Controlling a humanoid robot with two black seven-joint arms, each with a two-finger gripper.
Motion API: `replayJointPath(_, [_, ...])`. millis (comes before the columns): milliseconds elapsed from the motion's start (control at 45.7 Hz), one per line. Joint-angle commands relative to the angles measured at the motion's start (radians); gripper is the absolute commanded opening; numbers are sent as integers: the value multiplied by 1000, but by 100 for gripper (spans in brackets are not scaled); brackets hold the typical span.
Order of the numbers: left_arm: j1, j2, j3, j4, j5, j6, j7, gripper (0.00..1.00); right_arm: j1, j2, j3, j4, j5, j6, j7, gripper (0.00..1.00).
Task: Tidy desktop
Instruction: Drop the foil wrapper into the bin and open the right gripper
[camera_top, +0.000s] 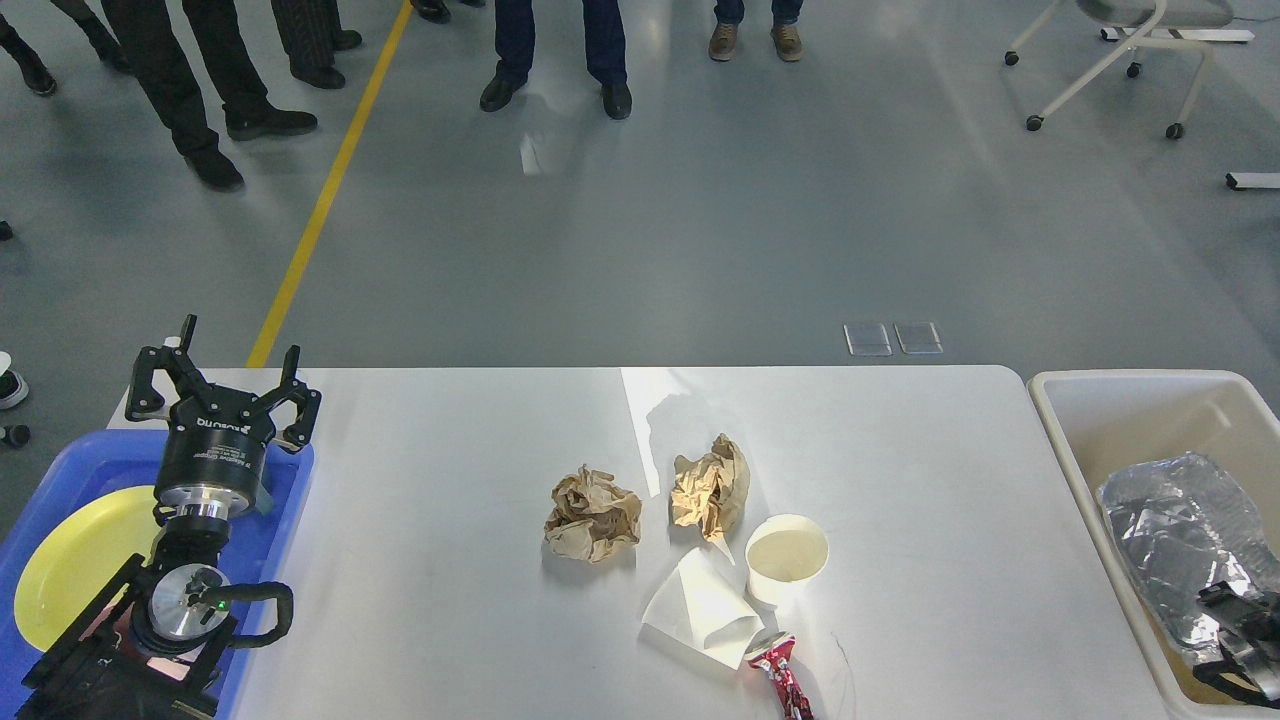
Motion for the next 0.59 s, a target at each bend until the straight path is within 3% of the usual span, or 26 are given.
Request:
replayJointPath(0, [0,0,0,0,0,0,0,96,0,-4,-2,2,0,-65,0,100])
replayJointPath(394, [0,0,0,0,0,0,0,96,54,-39,-12,37,-26,-48,3,100])
replayJointPath(569, [0,0,0,0,1,0,0,96,221,-146,-31,212,-291,39,6,100])
